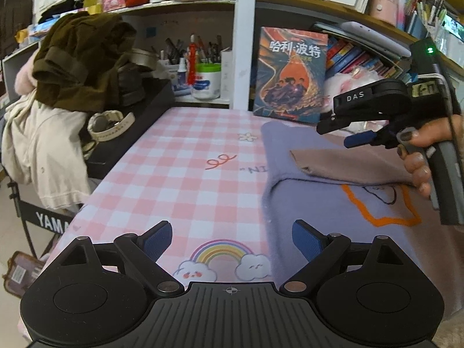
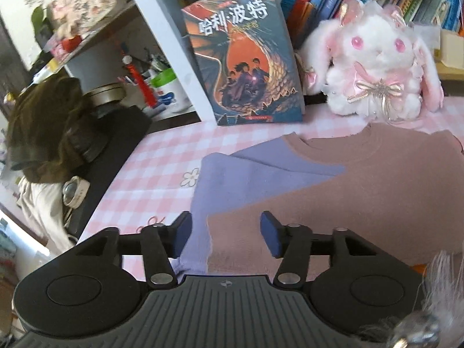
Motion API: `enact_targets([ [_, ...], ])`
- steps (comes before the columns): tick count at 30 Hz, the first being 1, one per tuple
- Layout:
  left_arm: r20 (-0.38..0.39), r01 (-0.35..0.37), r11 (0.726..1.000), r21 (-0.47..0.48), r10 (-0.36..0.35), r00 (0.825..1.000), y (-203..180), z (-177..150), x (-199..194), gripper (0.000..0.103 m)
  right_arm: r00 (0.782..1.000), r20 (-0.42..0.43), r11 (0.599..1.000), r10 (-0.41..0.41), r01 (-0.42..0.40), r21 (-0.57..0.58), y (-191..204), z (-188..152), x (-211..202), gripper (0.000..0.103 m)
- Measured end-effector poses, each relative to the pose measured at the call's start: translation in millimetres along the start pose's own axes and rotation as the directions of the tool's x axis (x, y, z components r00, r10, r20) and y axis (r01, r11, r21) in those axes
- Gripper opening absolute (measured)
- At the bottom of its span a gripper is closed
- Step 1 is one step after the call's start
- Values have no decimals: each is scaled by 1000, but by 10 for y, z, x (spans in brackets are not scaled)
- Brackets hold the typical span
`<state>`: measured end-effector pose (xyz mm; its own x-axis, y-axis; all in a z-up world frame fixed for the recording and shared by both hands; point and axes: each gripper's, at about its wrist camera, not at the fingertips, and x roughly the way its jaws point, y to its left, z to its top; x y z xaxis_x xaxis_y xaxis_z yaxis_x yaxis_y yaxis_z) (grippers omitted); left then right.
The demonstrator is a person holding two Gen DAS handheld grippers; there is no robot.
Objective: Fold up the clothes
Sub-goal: 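Lift the mauve sleeve with the right tool and fold it across the body, then open the right tool, release the mauve sleeve and withdraw, then move both tools down to the sweater hem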
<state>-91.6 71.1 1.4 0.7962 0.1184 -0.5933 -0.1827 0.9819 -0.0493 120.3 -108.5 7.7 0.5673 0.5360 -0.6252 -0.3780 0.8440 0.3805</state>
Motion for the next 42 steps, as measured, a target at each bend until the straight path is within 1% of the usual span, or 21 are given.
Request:
enact_targets([
  [1,2,7,1000,3,-7,1000,-16,10,12,92,1000,3,1000,2,-2,2,-8,-15,-51,53],
  [4,5,34,999,17,-35,999,-69,43,56,92,1000,16,1000,-4,3,19,-74,-71,-223,59],
  [10,-5,89,995,44,-89,996,-200,69,145,92,994,31,994,-101,100,48,-347,-317,-621,59],
  [12,-11,108,993,53,-108,994,-255,77,169,92,988,32,987,-154,152,49,-425,-447,-765,60],
  [15,-20,141,988,67,-140,990,-360,83,201,92,972,41,972,-233,234,-5,-467,-689,-989,62],
  [17,-29,159,984,81,-157,987,-449,85,218,92,962,40,962,-269,270,-42,-487,-846,-1119,64],
  [19,-36,175,980,98,-172,984,-536,85,218,92,954,34,953,-297,298,-52,-526,-1007,-1249,65],
  [23,-43,190,975,117,-186,981,-699,70,187,92,944,24,944,-330,330,2,-658,-1212,-1474,67],
  [27,-50,192,974,122,-187,981,-861,30,122,92,927,51,929,-371,371,18,-766,-1291,-1668,70],
  [30,-59,191,972,138,-184,981,-1002,-16,31,92,923,63,925,-379,379,15,-830,-1377,-1815,72],
  [35,-70,175,970,166,-165,984,-1207,-123,-170,93,923,65,925,-379,378,28,-932,-1533,-2065,74],
  [37,-88,175,969,176,-161,983,-1292,-202,-223,93,926,66,928,-372,372,14,-953,-1638,-2158,75],
  [42,-108,176,963,205,-157,982,-1439,-391,-440,93,928,42,928,-371,370,41,-1056,-1891,-2354,76],
])
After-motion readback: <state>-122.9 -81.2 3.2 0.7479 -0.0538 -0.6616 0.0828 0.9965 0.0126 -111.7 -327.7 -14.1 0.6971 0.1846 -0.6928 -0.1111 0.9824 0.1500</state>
